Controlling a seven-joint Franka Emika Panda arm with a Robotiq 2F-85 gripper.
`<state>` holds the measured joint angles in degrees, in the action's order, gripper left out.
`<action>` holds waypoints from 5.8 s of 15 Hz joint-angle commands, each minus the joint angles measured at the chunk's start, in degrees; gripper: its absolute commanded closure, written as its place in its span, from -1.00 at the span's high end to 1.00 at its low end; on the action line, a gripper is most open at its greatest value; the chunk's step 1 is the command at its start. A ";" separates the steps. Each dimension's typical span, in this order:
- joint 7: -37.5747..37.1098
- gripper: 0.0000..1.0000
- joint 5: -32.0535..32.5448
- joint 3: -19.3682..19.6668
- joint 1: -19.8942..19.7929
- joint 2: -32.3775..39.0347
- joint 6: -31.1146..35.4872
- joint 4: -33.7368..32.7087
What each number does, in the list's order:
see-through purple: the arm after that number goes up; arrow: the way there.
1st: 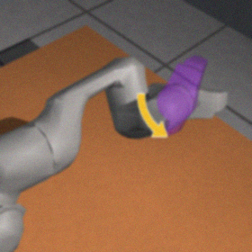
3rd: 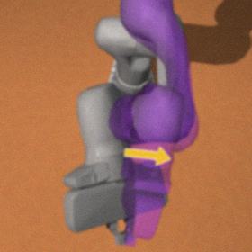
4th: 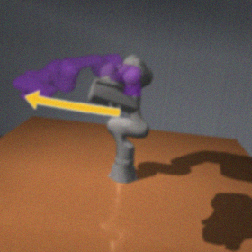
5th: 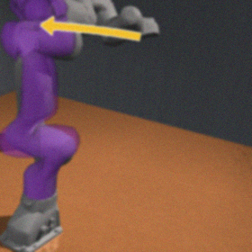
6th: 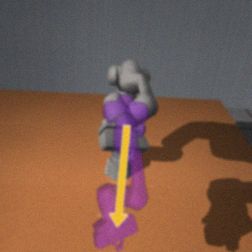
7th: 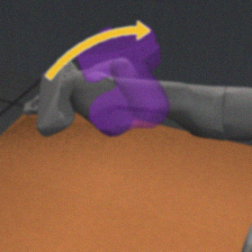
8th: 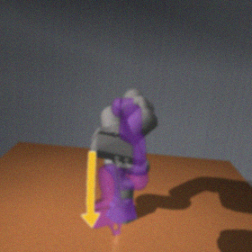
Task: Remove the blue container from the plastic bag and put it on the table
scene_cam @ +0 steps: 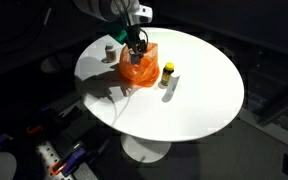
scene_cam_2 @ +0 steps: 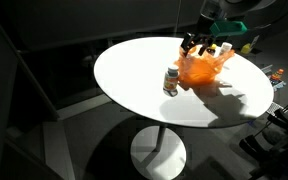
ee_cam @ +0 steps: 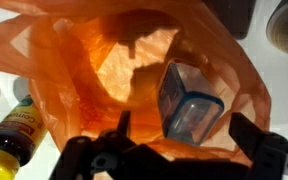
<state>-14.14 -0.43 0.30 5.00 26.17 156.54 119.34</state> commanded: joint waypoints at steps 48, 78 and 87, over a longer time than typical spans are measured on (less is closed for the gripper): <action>-9.04 -0.13 19.63 0.40 4.24 -16.50 -15.65 5.75; -8.88 -0.63 34.81 -3.64 7.40 -14.26 -5.51 4.06; 1.01 -0.63 28.39 -3.80 7.07 -6.35 0.54 0.53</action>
<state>-18.27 31.36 -3.35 12.32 16.99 155.66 122.24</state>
